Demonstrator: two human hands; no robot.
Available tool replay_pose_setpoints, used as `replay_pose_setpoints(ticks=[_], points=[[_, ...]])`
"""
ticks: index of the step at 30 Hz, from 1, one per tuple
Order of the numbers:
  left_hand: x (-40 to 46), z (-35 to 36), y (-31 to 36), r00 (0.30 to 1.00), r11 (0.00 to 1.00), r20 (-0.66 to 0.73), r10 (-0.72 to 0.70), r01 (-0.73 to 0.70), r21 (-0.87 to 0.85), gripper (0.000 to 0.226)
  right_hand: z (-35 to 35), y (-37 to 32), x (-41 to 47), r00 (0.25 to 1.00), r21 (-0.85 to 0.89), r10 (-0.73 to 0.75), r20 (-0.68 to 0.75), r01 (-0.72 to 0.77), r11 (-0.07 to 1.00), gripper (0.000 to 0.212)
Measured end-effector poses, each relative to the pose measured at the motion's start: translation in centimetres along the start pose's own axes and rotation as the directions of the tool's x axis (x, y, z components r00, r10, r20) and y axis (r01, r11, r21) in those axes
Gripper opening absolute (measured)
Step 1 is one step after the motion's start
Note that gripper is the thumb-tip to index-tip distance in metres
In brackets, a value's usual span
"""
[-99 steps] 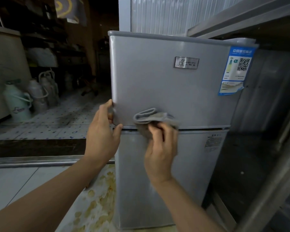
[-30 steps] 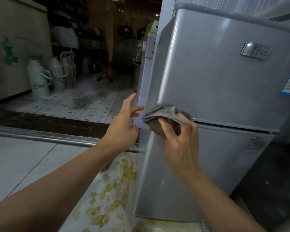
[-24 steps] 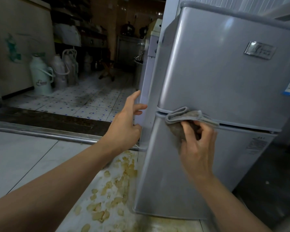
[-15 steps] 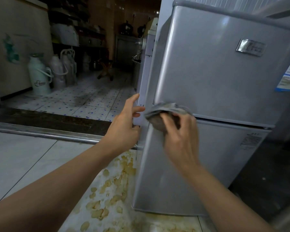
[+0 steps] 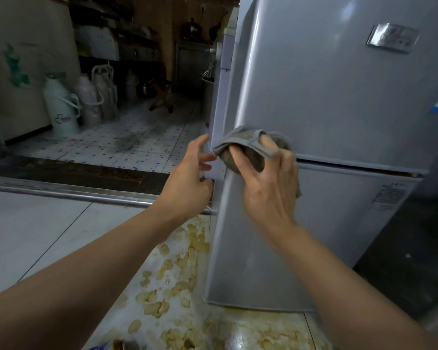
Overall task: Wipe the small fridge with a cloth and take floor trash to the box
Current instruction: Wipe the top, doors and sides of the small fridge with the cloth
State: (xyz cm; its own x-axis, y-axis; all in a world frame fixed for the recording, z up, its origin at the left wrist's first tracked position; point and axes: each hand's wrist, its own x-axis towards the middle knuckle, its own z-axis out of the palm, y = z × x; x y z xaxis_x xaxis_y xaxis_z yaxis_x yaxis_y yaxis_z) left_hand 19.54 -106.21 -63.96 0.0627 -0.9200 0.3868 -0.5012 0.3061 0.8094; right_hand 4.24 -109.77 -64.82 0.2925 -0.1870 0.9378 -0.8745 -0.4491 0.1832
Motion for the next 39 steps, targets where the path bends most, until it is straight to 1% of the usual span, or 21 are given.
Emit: replay_pose_setpoints(ticks=[4,6,8,10,12,14,16,18,19,21,23,25,28,30,31,32,33,34,35,37,39], points=[[0.0,0.7,-0.4,1.0,0.998,0.004,-0.027,0.027,-0.052,0.077,0.8,0.9,-4.1,0.969,-0.134,-0.209,0.13,0.226,0.965,0.048],[-0.2,1.0,-0.2,1.0,0.999,0.005,-0.028,0.028,-0.045,0.075,0.8,0.9,-7.2,0.928,-0.123,-0.288,0.235,0.322,0.939,0.048],[-0.4,1.3,0.2,1.0,0.999,-0.004,-0.014,0.014,-0.03,0.073,0.4,0.9,-9.4,0.893,-0.074,-0.319,0.317,0.358,0.931,0.048],[-0.7,1.7,0.6,1.0,1.0,-0.016,-0.005,0.004,-0.028,0.069,0.0,1.2,-9.8,0.892,-0.031,-0.314,0.327,0.342,0.939,0.049],[-0.8,2.3,1.2,0.999,1.0,-0.038,0.005,-0.005,-0.022,0.061,-0.5,2.2,-8.5,0.941,-0.035,-0.238,0.24,0.254,0.967,0.046],[-0.6,2.9,1.7,0.994,1.0,-0.112,0.01,-0.01,0.001,0.047,-1.1,3.8,-5.8,0.988,-0.054,-0.106,0.115,0.113,0.992,0.044],[0.0,3.6,2.1,0.977,0.999,-0.213,0.007,0.002,0.046,0.034,-1.3,5.2,-3.8,0.999,-0.057,-0.027,0.042,0.029,0.998,0.043],[0.4,4.2,2.3,0.954,0.993,-0.297,0.022,0.012,0.114,0.029,-1.1,5.3,-3.7,1.0,-0.043,0.011,-0.008,-0.011,0.999,0.043],[0.6,4.5,2.2,0.945,0.989,-0.325,0.037,0.012,0.147,0.028,-1.0,5.0,-4.3,1.0,-0.052,0.023,-0.018,-0.024,0.998,0.042],[0.6,5.0,2.0,0.935,0.983,-0.35,0.058,0.007,0.183,0.03,-1.1,4.4,-6.4,1.0,-0.076,0.016,0.023,-0.014,0.997,0.042],[0.4,5.4,1.8,0.935,0.973,-0.35,0.057,0.026,0.23,0.038,-1.4,4.3,-7.8,0.997,-0.071,-0.008,0.082,0.014,0.997,0.043],[0.4,5.6,1.6,0.934,0.958,-0.353,0.054,0.052,0.284,0.043,-1.5,4.2,-7.5,0.997,-0.047,0.014,0.074,-0.01,0.999,0.041],[0.6,5.6,1.4,0.933,0.959,-0.358,0.042,0.062,0.275,0.04,-1.5,4.0,-6.0,0.999,0.002,0.049,0.018,-0.049,0.999,0.036],[0.7,5.5,1.3,0.94,0.963,-0.341,0.032,0.063,0.262,0.041,-2.0,5.4,-6.2,0.998,0.017,0.038,0.041,-0.039,0.999,0.037],[0.7,5.5,1.3,0.942,0.966,-0.336,0.028,0.061,0.253,0.041,-2.5,6.7,-6.5,0.996,0.033,0.069,0.05,-0.071,0.997,0.036],[0.6,5.4,1.2,0.942,0.968,-0.334,0.029,0.058,0.246,0.041,-3.2,8.3,-6.9,0.986,0.066,0.161,0.049,-0.164,0.984,0.032],[0.6,5.4,1.1,0.942,0.969,-0.333,0.033,0.052,0.241,0.04,-4.0,10.1,-7.2,0.955,0.103,0.293,0.047,-0.297,0.949,0.03],[0.6,5.5,1.0,0.942,0.97,-0.333,0.037,0.045,0.237,0.039,-4.7,12.1,-7.7,0.909,0.109,0.414,0.048,-0.417,0.902,0.031],[0.7,5.6,0.9,0.943,0.972,-0.331,0.04,0.041,0.232,0.038,-5.4,13.9,-8.1,0.867,0.074,0.498,0.027,-0.498,0.864,0.037],[0.7,5.7,0.6,0.942,0.973,-0.334,0.044,0.035,0.228,0.037,-6.4,16.7,-8.9,0.836,-0.028,0.549,0.002,-0.548,0.836,0.054],[0.7,5.9,0.3,0.934,0.974,-0.352,0.06,0.023,0.226,0.037,-6.5,17.8,-9.4,0.824,-0.039,0.566,-0.008,-0.566,0.824,0.059]])
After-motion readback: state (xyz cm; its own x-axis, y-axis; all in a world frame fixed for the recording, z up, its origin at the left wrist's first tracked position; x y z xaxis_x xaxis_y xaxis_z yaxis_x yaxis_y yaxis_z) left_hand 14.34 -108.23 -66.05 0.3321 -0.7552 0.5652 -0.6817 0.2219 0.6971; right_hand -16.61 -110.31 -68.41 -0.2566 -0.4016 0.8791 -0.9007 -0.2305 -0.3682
